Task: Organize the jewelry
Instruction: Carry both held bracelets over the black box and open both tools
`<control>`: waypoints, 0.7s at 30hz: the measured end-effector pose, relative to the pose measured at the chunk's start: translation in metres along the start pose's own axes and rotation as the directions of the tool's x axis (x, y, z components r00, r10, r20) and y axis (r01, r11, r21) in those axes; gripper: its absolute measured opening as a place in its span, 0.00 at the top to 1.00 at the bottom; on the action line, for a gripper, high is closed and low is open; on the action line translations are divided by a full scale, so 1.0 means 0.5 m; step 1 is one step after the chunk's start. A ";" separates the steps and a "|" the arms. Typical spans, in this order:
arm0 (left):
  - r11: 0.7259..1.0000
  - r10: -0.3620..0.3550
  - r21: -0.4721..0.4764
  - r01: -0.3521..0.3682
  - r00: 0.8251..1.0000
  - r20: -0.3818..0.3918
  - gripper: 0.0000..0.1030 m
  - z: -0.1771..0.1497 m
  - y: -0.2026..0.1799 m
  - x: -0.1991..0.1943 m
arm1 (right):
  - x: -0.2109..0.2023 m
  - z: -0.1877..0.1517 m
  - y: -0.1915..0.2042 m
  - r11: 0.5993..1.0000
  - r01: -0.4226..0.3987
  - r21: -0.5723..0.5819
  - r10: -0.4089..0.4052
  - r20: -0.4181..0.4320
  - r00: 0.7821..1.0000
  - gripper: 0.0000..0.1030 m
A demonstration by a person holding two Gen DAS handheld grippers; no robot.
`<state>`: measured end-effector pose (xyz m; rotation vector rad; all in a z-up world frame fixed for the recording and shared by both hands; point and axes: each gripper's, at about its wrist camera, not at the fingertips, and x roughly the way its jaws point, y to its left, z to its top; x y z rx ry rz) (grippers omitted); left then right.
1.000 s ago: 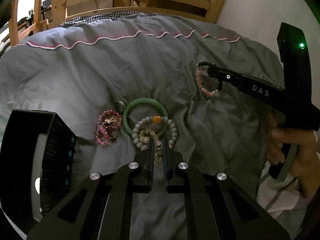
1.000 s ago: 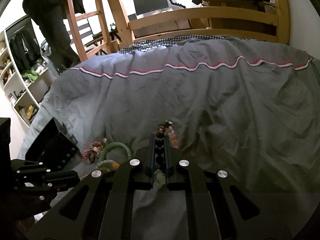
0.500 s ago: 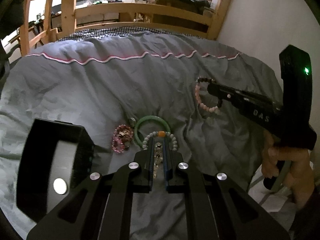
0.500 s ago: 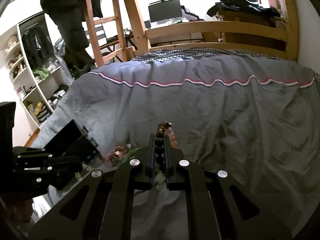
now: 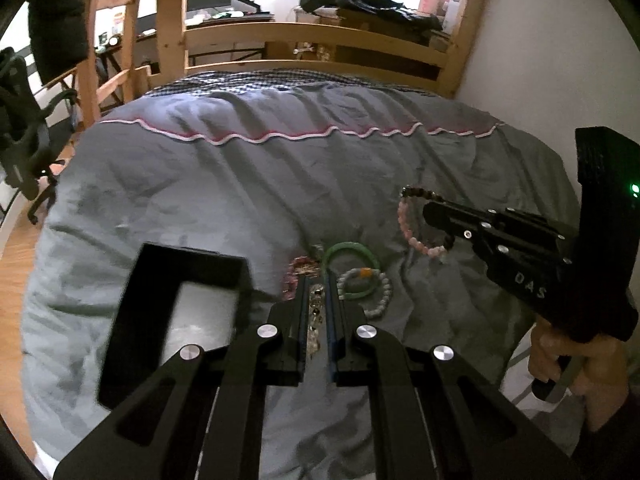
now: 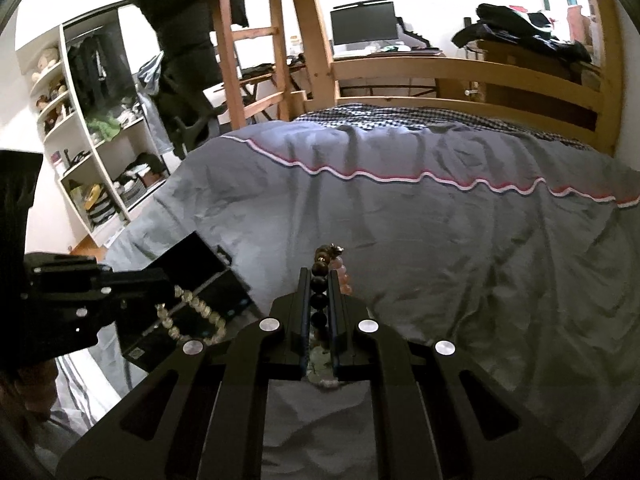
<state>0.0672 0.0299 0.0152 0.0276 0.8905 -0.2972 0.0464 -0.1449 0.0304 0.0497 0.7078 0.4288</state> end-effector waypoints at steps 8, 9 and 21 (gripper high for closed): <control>0.996 0.070 -0.047 -0.069 0.998 0.002 0.93 0.001 0.073 -0.043 | 0.031 0.017 0.108 0.996 -0.060 -0.067 0.058 -0.022 0.998 0.92; 0.996 0.074 -0.054 -0.074 0.997 0.001 0.93 0.000 0.082 -0.046 | 0.037 0.020 0.126 0.995 -0.072 -0.075 0.070 -0.026 0.997 0.92; 0.977 0.154 -0.138 -0.161 0.986 -0.060 0.93 -0.017 0.192 -0.062 | 0.132 0.021 0.259 0.979 -0.168 -0.117 0.158 -0.092 0.983 0.92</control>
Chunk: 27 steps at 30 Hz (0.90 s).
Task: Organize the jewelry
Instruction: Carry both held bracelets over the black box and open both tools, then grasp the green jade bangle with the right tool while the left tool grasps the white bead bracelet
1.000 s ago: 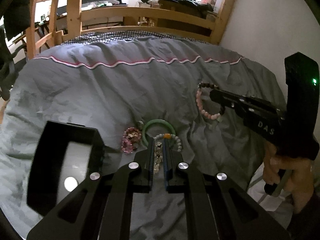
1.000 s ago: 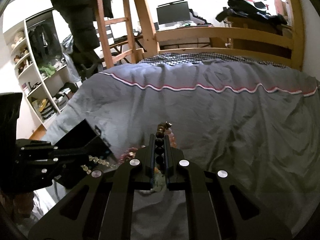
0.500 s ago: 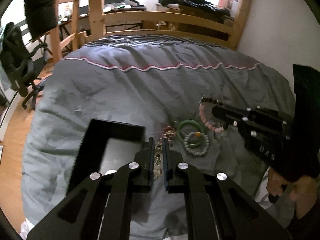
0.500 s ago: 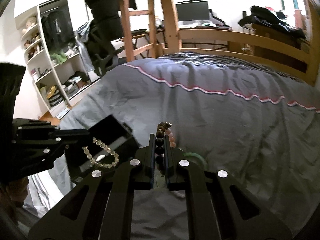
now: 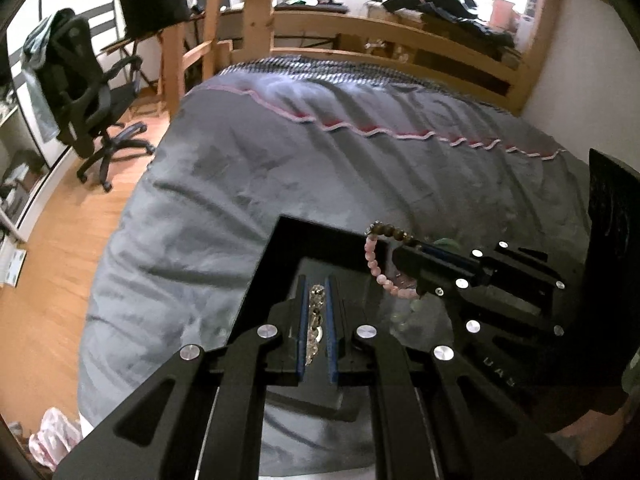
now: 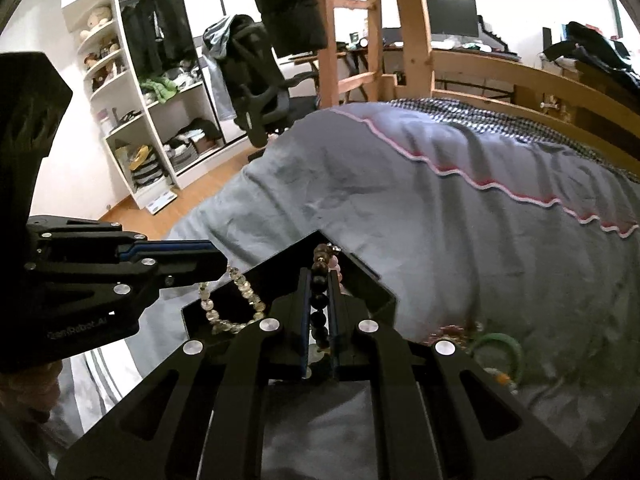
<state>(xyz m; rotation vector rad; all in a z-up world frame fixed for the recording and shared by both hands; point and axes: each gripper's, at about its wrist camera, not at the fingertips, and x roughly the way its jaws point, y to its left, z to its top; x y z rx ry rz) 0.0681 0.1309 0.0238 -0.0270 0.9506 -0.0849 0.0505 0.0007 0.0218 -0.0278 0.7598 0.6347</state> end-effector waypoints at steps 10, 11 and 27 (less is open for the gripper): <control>0.999 0.010 -0.048 -0.012 0.999 -0.047 0.93 -0.004 0.031 0.018 | 0.087 -0.041 0.030 0.999 -0.043 -0.007 0.042 -0.095 0.995 0.91; 0.998 0.003 -0.059 -0.006 0.999 -0.039 0.93 -0.003 0.035 0.014 | 0.090 -0.045 0.034 0.999 -0.042 -0.011 0.041 -0.100 0.994 0.91; 0.996 0.014 -0.088 0.004 0.981 0.195 0.06 0.005 0.034 -0.057 | -0.004 -0.043 -0.037 0.990 0.138 -0.008 -0.138 -0.012 0.990 0.04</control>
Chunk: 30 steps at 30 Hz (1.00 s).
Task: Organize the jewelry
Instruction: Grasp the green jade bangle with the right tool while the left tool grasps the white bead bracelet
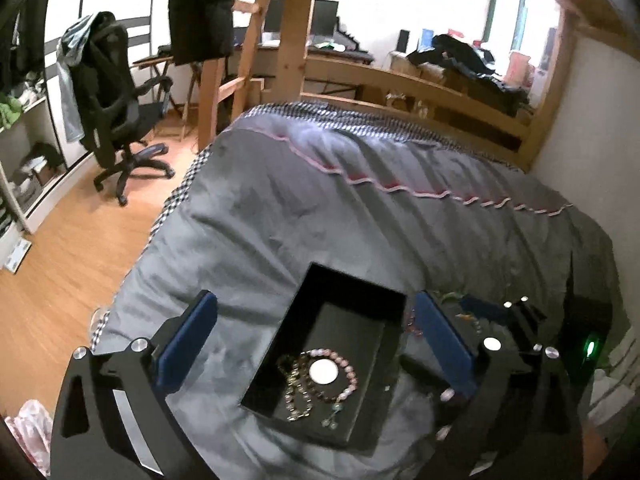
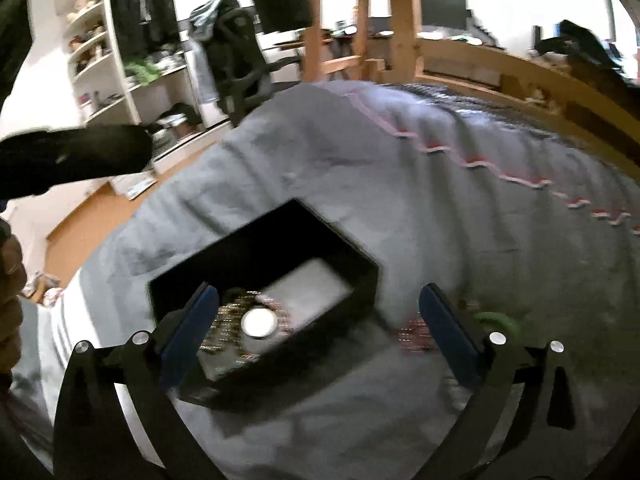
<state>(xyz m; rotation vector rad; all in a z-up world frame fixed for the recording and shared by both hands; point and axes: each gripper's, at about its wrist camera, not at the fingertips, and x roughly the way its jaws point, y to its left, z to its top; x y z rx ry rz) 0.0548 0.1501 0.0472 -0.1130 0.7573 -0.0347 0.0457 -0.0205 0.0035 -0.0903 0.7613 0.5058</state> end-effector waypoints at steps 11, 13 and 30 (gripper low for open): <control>0.975 -0.135 0.173 0.140 0.990 -0.036 0.06 -0.054 -0.140 0.038 | -0.128 0.009 -0.167 0.984 0.162 0.075 -0.167 0.053 0.985 0.04; 0.967 -0.154 0.199 0.160 0.987 -0.047 0.06 -0.068 -0.167 0.046 | -0.142 0.003 -0.192 0.979 0.180 0.092 -0.186 0.057 0.981 0.04; 0.883 -0.305 0.289 0.370 0.920 -0.245 0.46 -0.148 -0.341 0.204 | -0.038 -0.045 -0.285 0.990 0.068 0.125 -0.063 -0.047 0.997 0.62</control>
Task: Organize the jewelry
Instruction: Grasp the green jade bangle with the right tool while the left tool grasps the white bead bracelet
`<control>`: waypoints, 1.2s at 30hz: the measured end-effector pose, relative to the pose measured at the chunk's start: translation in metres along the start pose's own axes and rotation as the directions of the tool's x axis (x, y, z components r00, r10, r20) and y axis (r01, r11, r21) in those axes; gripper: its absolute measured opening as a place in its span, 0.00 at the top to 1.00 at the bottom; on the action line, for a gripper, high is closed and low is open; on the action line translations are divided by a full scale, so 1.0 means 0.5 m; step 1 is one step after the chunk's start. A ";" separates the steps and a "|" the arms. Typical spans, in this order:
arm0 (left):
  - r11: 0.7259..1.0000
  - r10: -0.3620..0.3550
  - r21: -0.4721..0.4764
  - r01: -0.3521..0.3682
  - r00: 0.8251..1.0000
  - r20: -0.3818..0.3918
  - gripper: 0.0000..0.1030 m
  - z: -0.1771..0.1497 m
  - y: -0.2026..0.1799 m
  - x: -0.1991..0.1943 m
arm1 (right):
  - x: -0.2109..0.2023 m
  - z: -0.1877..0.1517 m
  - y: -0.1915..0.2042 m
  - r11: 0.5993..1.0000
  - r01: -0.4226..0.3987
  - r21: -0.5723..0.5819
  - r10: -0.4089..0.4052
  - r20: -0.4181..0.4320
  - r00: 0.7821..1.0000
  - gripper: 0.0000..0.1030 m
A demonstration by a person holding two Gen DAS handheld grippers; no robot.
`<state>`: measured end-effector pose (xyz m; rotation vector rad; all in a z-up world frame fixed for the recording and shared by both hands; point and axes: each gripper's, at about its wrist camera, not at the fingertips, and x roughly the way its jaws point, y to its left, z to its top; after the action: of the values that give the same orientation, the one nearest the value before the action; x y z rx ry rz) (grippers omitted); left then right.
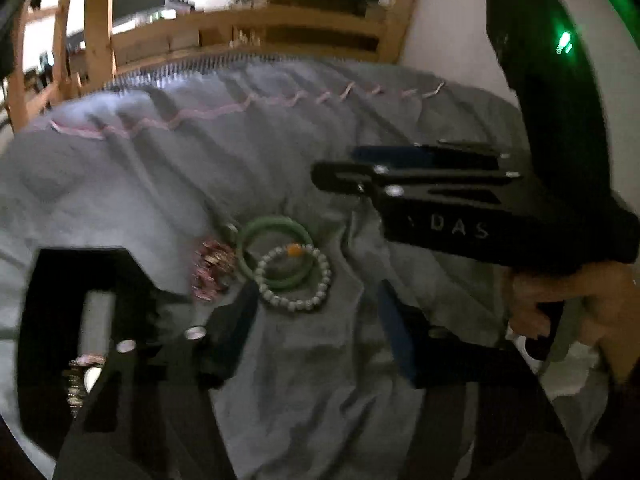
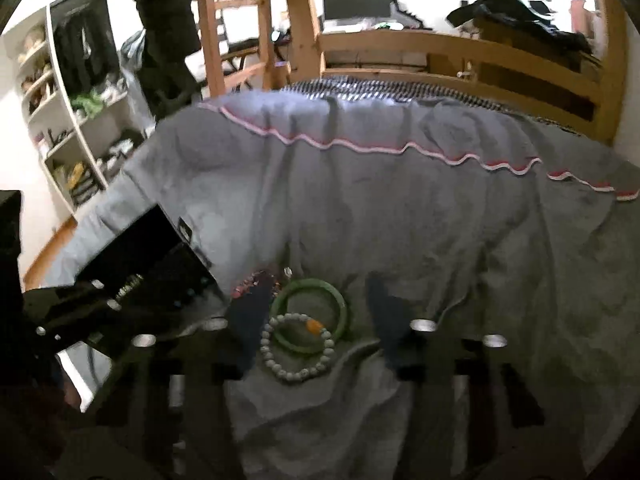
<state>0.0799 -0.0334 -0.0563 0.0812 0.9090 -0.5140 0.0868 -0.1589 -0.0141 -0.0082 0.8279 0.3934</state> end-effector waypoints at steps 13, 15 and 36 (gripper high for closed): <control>0.994 0.093 -0.048 -0.100 0.987 -0.134 0.68 -0.011 0.028 0.145 | 0.169 -0.030 -0.034 1.000 -0.003 0.024 0.006 -0.119 0.993 0.81; 0.994 0.087 -0.061 -0.096 0.985 -0.146 0.70 -0.012 0.037 0.157 | 0.186 -0.035 -0.032 1.000 -0.010 0.021 0.013 -0.134 0.991 0.81; 0.991 0.039 -0.124 -0.053 0.993 -0.107 0.92 0.013 0.060 0.085 | 0.104 0.005 -0.049 0.996 -0.027 0.084 0.025 0.023 0.999 0.90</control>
<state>0.1198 -0.0256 -0.0898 0.0138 1.0378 -0.4110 0.1288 -0.1638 -0.0532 0.0851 0.8231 0.3825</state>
